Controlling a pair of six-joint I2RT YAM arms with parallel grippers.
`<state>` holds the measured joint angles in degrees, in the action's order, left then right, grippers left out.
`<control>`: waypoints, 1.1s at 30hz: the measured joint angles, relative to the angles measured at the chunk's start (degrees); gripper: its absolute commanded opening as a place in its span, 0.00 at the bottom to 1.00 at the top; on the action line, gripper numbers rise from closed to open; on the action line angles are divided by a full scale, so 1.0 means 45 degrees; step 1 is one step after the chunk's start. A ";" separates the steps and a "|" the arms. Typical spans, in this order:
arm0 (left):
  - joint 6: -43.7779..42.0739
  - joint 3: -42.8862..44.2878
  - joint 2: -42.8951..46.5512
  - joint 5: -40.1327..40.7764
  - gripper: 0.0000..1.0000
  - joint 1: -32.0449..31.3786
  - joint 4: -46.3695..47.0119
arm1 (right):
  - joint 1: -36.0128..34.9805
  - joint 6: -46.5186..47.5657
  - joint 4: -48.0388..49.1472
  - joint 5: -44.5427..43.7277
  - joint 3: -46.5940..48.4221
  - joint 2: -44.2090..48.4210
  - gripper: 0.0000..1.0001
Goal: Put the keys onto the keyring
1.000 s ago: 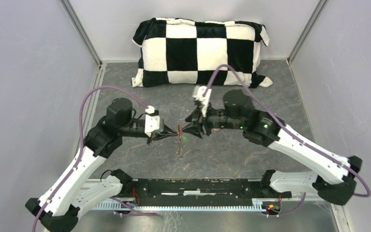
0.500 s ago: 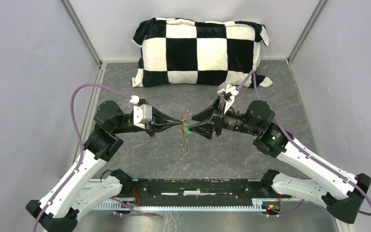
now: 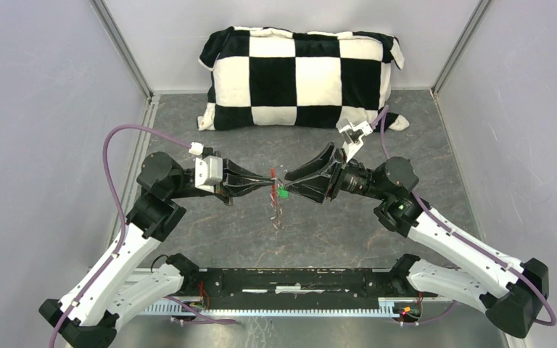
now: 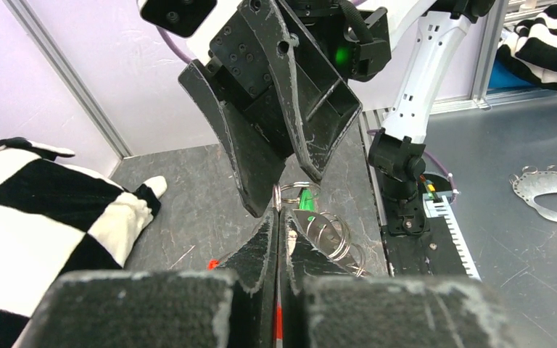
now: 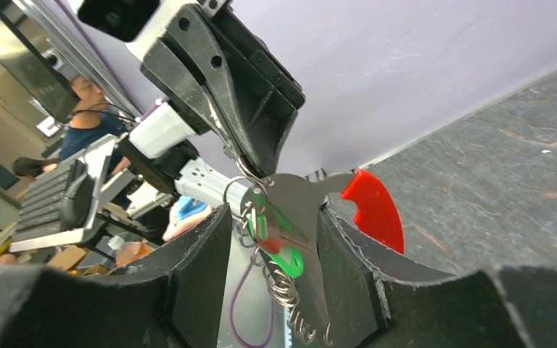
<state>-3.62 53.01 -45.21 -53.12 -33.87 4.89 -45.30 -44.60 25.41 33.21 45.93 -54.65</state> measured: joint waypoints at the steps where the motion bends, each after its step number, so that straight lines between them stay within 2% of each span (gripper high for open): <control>1: -0.0005 0.0000 0.0005 -0.0019 0.02 0.0000 0.0000 | 0.0010 -0.0228 0.0291 0.0058 -0.0034 -0.0053 0.52; 7: -0.0063 0.0000 0.0102 -0.0291 0.02 0.0000 -0.0010 | 0.0015 -0.1341 0.1569 0.0321 -0.0287 -0.0355 0.50; 17: -0.0393 0.0000 0.0165 -0.0578 0.02 0.0000 -0.0024 | 0.0015 -0.1773 0.1486 0.0418 -0.0335 -0.0845 0.44; 26: -0.1112 0.0005 0.0180 -0.0588 0.02 0.0000 -0.0442 | 0.0015 -0.2089 0.1574 0.0631 -0.0335 -0.0845 0.16; 33: -0.1234 0.0005 0.0189 -0.0583 0.02 0.0000 -0.0593 | 0.0010 -0.1734 0.1015 0.0631 -0.0325 -0.0850 0.09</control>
<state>-9.17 53.04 -44.36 -55.75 -33.87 2.22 -45.25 -52.40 29.98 36.05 44.47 -58.48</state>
